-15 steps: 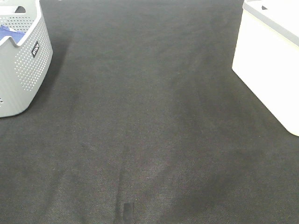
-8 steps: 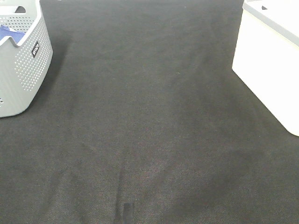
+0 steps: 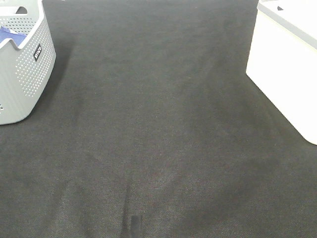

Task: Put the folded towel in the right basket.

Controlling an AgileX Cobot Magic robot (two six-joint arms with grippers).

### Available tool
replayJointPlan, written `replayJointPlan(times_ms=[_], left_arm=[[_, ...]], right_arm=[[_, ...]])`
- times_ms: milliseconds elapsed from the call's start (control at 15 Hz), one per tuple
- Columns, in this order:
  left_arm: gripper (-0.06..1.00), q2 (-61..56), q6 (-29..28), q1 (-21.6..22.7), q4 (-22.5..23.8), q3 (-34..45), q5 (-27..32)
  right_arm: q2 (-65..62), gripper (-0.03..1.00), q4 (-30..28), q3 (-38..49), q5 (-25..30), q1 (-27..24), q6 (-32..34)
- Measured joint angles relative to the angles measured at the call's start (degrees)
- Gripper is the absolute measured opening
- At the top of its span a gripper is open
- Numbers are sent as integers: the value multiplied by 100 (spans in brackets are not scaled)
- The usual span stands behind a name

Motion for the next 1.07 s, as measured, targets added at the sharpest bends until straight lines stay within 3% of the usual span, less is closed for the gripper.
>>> replayJointPlan(times_ms=[1067], left_arm=[[99, -63, 0, 0, 0, 0, 0]], right_arm=[[0, 96, 0, 29, -69, 0, 6]])
